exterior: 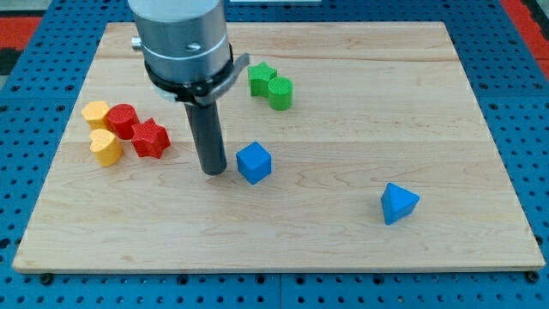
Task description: Move the blue cube to the left of the blue triangle
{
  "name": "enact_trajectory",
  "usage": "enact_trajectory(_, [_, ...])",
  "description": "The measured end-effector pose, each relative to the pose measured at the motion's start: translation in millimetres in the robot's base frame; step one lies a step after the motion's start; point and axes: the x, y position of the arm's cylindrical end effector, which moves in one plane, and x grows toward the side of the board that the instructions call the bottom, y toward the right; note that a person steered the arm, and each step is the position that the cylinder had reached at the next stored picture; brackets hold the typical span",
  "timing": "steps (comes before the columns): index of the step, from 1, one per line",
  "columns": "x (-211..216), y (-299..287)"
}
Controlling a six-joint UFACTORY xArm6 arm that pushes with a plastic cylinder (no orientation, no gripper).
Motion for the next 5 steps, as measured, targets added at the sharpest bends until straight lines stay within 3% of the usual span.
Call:
enact_trajectory(2, [-1, 54])
enact_trajectory(3, [-8, 16])
enact_trajectory(5, [-28, 36])
